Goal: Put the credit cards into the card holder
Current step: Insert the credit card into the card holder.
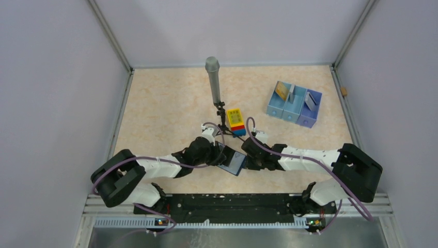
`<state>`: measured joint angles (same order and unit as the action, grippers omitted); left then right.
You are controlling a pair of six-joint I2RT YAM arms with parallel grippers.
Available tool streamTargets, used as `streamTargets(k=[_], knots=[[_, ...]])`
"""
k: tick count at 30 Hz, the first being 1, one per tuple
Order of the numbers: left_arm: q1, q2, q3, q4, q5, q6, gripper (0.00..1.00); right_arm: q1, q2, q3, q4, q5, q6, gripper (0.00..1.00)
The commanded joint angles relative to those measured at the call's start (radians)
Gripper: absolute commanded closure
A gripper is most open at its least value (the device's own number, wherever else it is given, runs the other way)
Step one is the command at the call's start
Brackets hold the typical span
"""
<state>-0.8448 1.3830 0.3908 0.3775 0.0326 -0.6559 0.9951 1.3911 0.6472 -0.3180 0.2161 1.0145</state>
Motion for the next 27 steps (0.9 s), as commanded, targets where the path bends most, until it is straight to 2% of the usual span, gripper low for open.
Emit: streamTargets(k=[1,16,27], knots=[[-0.001,0.01,-0.069,-0.18,-0.021,-0.001,0.91,0.015,0.0,0.037,-0.042,0.032,-0.005,1.0],[0.005,-0.008,-0.104,-0.179,-0.019,-0.027,0.9,0.016,-0.003,0.043,-0.055,0.043,-0.005,1.0],[0.006,0.059,-0.09,-0.124,0.117,-0.002,0.93,0.016,-0.003,0.045,-0.058,0.047,-0.004,1.0]])
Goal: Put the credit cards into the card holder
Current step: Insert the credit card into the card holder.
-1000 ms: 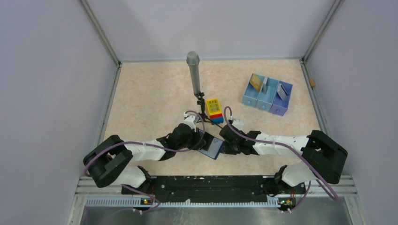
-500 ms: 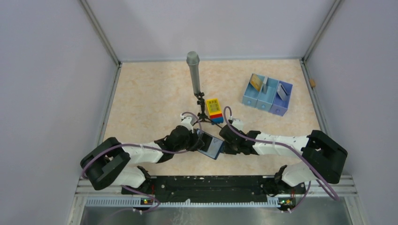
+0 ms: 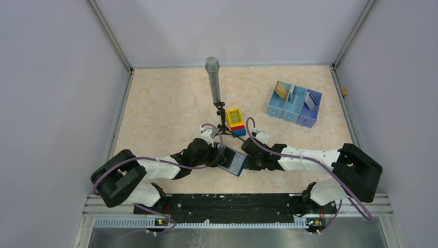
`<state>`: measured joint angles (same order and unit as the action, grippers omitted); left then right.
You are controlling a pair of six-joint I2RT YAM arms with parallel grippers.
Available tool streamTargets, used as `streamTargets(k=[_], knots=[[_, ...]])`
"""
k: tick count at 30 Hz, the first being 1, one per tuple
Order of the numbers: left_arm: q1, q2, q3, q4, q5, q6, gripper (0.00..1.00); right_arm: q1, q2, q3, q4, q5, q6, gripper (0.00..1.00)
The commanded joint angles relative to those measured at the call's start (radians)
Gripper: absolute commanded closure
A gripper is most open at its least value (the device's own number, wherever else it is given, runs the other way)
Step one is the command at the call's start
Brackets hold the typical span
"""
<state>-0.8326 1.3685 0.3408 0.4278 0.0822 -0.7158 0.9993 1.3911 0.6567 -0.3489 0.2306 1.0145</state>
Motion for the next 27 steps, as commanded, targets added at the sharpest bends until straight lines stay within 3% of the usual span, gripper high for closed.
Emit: streamTargets(k=[1,8,15,21,27], knots=[[-0.007,0.077,-0.039,-0.174,0.073,0.058,0.94,0.012,-0.003,0.036,-0.03,0.032,-0.004,1.0],[-0.007,0.092,-0.036,-0.167,0.088,0.057,0.94,0.013,-0.008,0.036,-0.029,0.043,0.002,1.0],[-0.008,0.11,-0.017,-0.165,0.12,0.047,0.85,0.013,-0.009,0.034,-0.027,0.045,0.003,1.0],[-0.009,0.034,0.022,-0.279,0.044,0.079,0.62,0.013,-0.022,0.023,-0.036,0.057,0.01,1.0],[-0.008,0.018,0.067,-0.386,0.0,0.125,0.46,0.012,-0.027,0.017,-0.041,0.066,0.013,1.0]])
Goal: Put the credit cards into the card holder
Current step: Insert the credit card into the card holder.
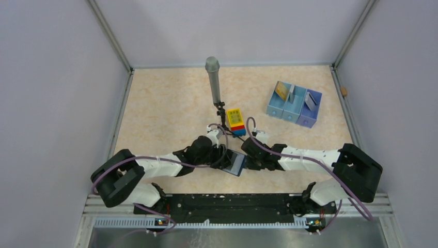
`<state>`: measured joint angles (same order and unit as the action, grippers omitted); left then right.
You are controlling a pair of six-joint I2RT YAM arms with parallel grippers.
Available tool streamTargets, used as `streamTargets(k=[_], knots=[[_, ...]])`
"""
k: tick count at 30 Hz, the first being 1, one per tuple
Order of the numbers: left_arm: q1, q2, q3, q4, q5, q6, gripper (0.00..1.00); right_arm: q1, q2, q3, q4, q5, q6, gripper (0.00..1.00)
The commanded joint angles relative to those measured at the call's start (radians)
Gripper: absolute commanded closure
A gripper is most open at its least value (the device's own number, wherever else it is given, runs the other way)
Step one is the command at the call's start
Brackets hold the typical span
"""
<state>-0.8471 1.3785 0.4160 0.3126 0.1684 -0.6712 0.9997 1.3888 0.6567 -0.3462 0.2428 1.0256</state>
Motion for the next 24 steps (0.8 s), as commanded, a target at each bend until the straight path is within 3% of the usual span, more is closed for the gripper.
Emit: streamTargets(k=[1,5,13,24], knots=[[0.006,0.005,-0.002,-0.284,-0.095,0.087,0.44,0.012,-0.026,0.016,-0.043,0.054,0.002,1.0],[0.006,-0.003,0.027,-0.349,-0.135,0.109,0.37,0.011,-0.033,0.015,-0.046,0.057,0.003,1.0],[-0.005,-0.01,0.051,-0.36,-0.131,0.146,0.34,0.013,-0.035,0.009,-0.046,0.057,0.003,1.0],[-0.107,0.085,0.13,-0.367,-0.151,0.116,0.31,0.012,-0.035,0.014,-0.038,0.062,0.002,1.0]])
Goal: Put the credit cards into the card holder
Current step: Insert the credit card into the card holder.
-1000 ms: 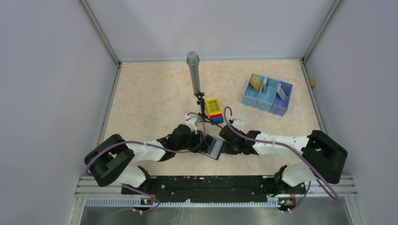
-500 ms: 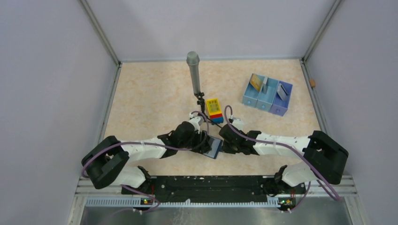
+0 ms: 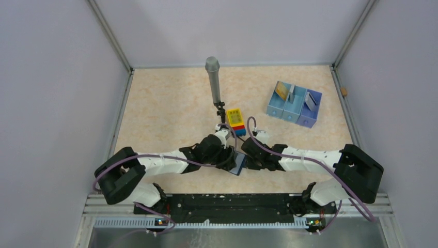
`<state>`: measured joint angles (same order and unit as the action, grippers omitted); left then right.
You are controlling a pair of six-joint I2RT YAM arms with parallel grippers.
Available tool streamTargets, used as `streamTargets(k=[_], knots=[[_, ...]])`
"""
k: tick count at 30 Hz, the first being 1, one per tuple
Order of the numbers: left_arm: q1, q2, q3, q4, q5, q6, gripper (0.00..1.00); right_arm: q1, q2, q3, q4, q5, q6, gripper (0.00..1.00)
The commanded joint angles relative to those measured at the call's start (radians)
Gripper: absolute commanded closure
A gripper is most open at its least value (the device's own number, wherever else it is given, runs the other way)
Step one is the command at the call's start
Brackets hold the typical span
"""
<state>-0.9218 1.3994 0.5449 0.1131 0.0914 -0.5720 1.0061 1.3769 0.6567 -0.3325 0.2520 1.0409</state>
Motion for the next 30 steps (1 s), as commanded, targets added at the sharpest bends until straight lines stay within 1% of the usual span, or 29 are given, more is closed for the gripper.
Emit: streamTargets(k=[1,6,10,15,19,22,25,30], knots=[[-0.041,0.071,0.009,-0.174,-0.081,0.013,0.31,0.006,-0.024,0.014,-0.052,0.053,-0.014,1.0],[-0.077,0.089,0.038,-0.194,-0.147,0.002,0.29,0.005,-0.031,0.007,-0.05,0.056,-0.009,1.0],[-0.087,0.044,0.008,-0.182,-0.202,-0.03,0.22,0.006,-0.037,-0.003,-0.053,0.072,0.001,1.0],[-0.087,-0.071,-0.034,-0.143,-0.214,-0.032,0.09,0.006,-0.039,-0.007,-0.064,0.085,0.008,1.0],[-0.088,-0.108,-0.037,-0.146,-0.229,-0.011,0.04,0.006,-0.041,-0.009,-0.064,0.087,0.01,1.0],[-0.087,-0.111,-0.031,-0.17,-0.252,-0.001,0.03,0.005,-0.045,-0.012,-0.066,0.089,0.009,1.0],[-0.086,-0.124,-0.043,-0.155,-0.261,0.0,0.04,0.006,-0.045,-0.015,-0.063,0.088,0.009,1.0],[-0.086,-0.139,-0.057,-0.078,-0.235,0.009,0.15,0.006,-0.044,-0.018,-0.057,0.083,0.011,1.0]])
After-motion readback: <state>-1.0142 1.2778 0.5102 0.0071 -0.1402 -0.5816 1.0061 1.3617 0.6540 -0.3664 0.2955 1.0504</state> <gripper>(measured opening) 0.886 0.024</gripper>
